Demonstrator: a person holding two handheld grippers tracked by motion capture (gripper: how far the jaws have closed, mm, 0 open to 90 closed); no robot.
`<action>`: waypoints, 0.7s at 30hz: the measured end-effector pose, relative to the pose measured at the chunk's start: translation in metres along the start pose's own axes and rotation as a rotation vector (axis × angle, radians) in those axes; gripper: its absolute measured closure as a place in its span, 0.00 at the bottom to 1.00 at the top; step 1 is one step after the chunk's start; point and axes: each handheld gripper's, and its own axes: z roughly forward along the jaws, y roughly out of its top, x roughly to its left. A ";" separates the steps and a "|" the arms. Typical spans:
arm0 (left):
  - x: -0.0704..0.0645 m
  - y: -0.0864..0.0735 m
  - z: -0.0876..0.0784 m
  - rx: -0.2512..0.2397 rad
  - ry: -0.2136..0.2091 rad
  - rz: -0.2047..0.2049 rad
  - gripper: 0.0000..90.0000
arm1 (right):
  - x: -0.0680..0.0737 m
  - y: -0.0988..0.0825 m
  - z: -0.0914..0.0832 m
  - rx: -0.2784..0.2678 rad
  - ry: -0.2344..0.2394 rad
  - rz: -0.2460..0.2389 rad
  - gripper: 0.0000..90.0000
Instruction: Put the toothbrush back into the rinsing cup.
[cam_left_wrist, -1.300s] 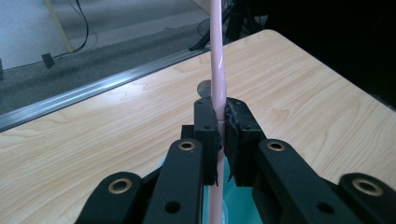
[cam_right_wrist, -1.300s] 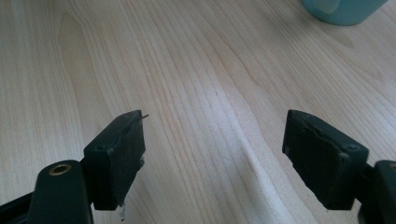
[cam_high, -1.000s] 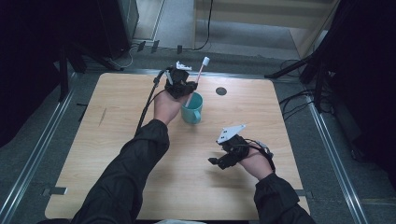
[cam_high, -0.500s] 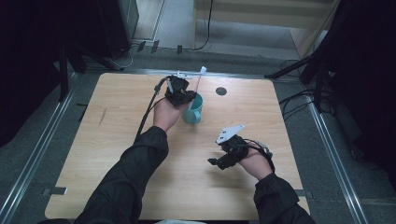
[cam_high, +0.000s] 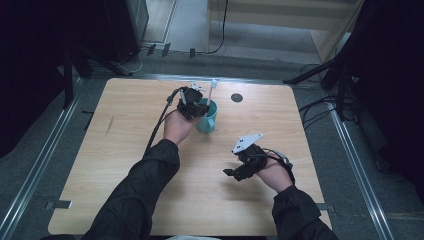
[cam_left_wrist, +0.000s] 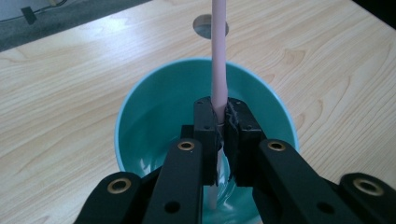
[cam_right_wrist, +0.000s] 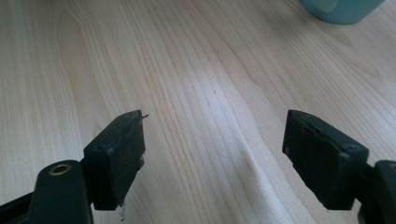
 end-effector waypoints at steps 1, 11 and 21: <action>0.000 0.000 0.000 0.005 0.000 0.000 0.93 | 0.000 0.000 0.000 0.001 0.000 0.000 0.24; 0.003 -0.002 0.004 0.041 -0.004 -0.018 0.92 | 0.001 0.001 0.002 0.011 0.003 -0.010 0.24; 0.005 -0.001 0.005 0.045 -0.011 -0.035 0.91 | 0.002 0.001 0.003 0.016 0.005 -0.014 0.24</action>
